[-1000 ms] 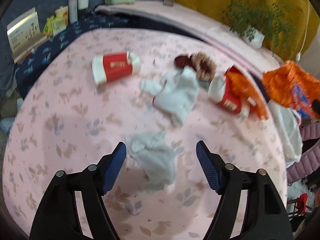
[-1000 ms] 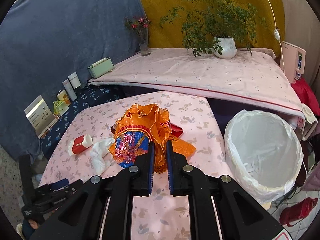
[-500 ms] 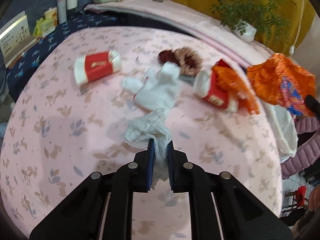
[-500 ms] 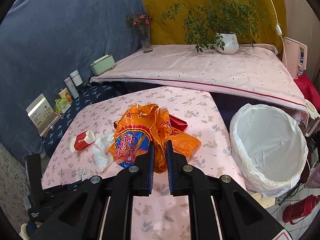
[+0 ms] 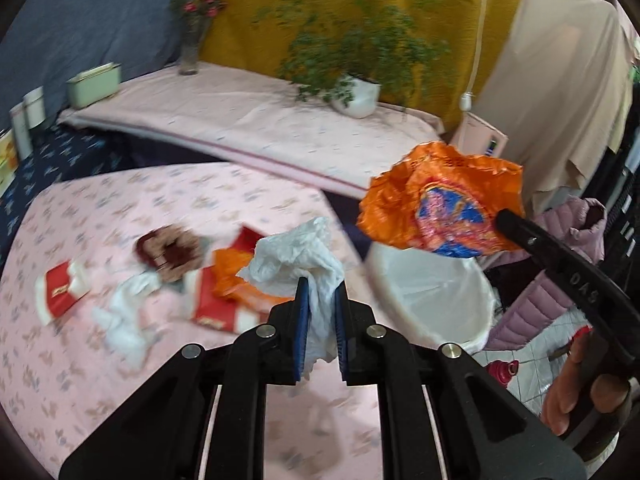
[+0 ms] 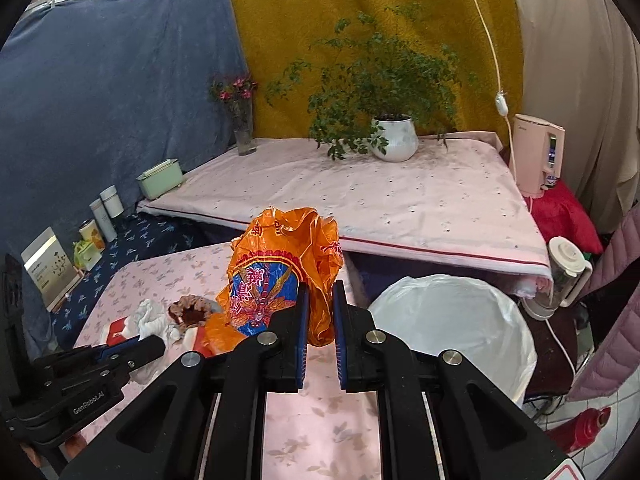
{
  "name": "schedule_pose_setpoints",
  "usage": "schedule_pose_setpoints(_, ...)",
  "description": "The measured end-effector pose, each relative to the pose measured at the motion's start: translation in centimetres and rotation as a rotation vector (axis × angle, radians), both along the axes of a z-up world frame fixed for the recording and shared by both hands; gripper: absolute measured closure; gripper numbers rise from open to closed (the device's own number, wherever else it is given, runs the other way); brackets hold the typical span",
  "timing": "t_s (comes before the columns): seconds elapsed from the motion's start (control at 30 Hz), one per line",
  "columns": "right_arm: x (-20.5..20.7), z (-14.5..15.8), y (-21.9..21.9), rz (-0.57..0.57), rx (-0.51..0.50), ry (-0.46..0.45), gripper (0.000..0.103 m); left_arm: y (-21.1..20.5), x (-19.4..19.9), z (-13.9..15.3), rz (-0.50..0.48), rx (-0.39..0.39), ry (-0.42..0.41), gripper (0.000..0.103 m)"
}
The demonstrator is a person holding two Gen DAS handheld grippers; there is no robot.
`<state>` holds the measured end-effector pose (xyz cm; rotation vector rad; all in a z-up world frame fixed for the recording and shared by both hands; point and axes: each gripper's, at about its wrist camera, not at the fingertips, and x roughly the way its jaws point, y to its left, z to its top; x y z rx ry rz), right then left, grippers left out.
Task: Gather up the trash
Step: 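Open both grippers over the bin, dropping the orange bag and tissue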
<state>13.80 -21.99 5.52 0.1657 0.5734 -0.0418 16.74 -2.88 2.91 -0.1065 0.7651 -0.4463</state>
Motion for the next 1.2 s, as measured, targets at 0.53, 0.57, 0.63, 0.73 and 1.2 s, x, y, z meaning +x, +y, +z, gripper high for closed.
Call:
schedule_pose_setpoints(0.53,-0.5,-2.1,-12.0,-0.201,-0.039,0.075,0.092,-15.9,1.8,0.4,-0.259,0.000,-0.023,0.091)
schedule_pose_setpoints(0.57,-0.6,-2.3,-12.4,-0.208,-0.040,0.079,0.092,-16.4,1.8,0.3,-0.267,-0.001,-0.020,0.091)
schedule_pose_setpoints(0.63,-0.6,-2.6,-13.1,-0.219,-0.042,0.086,0.092,-17.3,1.7,0.0,-0.282,0.002,-0.020,0.091)
schedule_pose_setpoints(0.73,-0.5,-2.9,-13.9,-0.232,-0.043,0.096,0.092,-18.6,1.8,-0.3,-0.293,0.012,-0.022,0.089)
schedule_pose_setpoints(1.2,-0.3,-2.7,-14.3,-0.263,-0.058,0.071,0.054,-18.6,1.9,0.3,-0.226,0.045,-0.078,0.034)
